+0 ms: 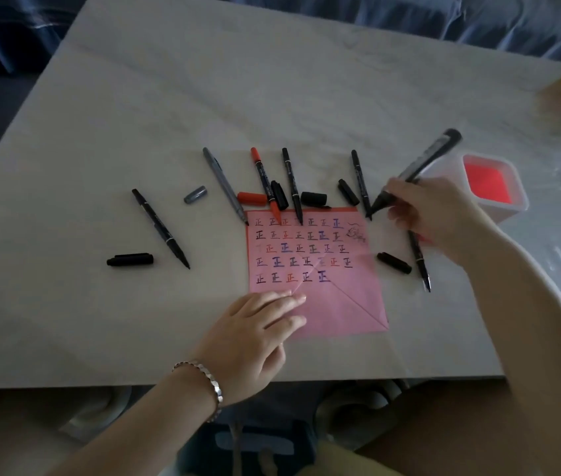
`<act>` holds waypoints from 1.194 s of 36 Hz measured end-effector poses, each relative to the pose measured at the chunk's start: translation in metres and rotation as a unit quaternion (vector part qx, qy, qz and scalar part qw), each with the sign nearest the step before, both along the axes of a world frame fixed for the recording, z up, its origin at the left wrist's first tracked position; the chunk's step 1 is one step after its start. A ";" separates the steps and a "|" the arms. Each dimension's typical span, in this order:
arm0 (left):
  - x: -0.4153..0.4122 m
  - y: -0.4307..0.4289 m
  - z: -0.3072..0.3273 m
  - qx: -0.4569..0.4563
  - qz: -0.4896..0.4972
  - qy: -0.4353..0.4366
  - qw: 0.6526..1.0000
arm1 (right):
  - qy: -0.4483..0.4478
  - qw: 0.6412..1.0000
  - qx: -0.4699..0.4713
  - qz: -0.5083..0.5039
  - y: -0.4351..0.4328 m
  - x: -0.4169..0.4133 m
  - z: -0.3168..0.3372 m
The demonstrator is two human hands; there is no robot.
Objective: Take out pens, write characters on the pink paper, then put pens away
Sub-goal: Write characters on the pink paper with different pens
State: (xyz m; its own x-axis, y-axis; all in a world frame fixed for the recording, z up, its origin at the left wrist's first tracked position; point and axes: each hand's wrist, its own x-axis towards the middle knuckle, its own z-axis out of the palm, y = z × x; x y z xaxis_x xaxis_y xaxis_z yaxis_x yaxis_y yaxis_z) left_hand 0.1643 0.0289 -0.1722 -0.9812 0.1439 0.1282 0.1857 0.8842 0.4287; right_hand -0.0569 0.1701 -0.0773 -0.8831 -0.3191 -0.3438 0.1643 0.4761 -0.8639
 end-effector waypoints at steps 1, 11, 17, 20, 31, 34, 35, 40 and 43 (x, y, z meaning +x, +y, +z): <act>0.000 0.000 0.000 0.000 0.000 0.000 1.000 | 0.018 0.998 0.052 0.031 -0.004 -0.005 0.001; 0.001 -0.001 0.000 0.001 -0.002 0.011 1.000 | 0.161 0.916 0.296 0.217 -0.052 -0.015 -0.018; 0.001 -0.001 -0.001 -0.005 0.001 0.015 1.000 | 0.220 0.918 0.287 0.165 -0.048 -0.012 -0.033; 0.000 -0.001 -0.002 -0.007 -0.001 0.018 1.000 | 0.245 0.936 0.243 0.073 -0.040 -0.018 -0.034; 0.001 0.000 -0.002 -0.004 -0.001 0.012 1.000 | 0.204 0.922 0.327 0.045 -0.043 -0.038 -0.038; 0.001 0.000 0.000 -0.007 -0.002 0.006 1.000 | 0.179 0.943 0.279 0.011 -0.040 -0.039 -0.035; 0.001 0.000 0.000 -0.007 -0.002 0.005 1.000 | 0.174 0.951 0.256 0.002 -0.038 -0.038 -0.034; 0.002 0.000 0.000 -0.008 -0.002 0.000 1.000 | 0.230 0.969 0.089 -0.029 -0.019 -0.003 -0.020; 0.001 0.001 0.001 -0.009 -0.005 0.003 1.000 | 0.225 0.972 -0.003 -0.062 -0.003 0.028 -0.023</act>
State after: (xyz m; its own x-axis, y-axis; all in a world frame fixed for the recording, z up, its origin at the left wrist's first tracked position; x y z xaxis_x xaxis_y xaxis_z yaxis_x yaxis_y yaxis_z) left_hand 0.1654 0.0295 -0.1712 -0.9790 0.1553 0.1323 0.1968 0.8898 0.4118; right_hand -0.0288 0.1668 -0.1007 -0.9756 -0.2013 0.0872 -0.1745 0.4717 -0.8643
